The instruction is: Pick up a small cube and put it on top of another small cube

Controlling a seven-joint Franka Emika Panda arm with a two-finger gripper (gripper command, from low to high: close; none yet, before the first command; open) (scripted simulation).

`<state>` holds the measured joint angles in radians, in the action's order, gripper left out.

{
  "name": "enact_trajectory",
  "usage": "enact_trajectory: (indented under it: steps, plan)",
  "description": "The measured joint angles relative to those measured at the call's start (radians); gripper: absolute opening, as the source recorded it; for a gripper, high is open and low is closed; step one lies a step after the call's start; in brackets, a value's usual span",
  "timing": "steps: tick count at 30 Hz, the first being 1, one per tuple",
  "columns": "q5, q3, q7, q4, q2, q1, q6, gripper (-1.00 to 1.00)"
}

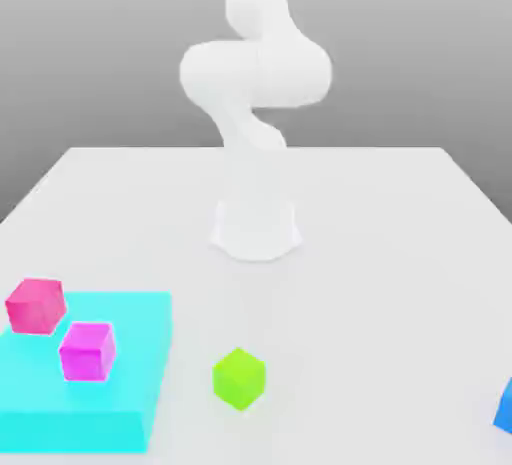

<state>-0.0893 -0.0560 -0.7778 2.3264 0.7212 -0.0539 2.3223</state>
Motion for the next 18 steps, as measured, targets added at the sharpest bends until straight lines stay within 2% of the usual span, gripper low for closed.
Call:
enact_trajectory:
  steps: [5,10,18]
  plan:
    - [-0.183,-0.086,0.044,0.052,-0.170,-0.091,0.038,0.00]
    - [-0.338,-0.131,0.071,0.101,-0.339,-0.154,0.069,0.00]
    - [-0.491,-0.135,0.045,0.186,-0.586,-0.201,0.142,0.00]
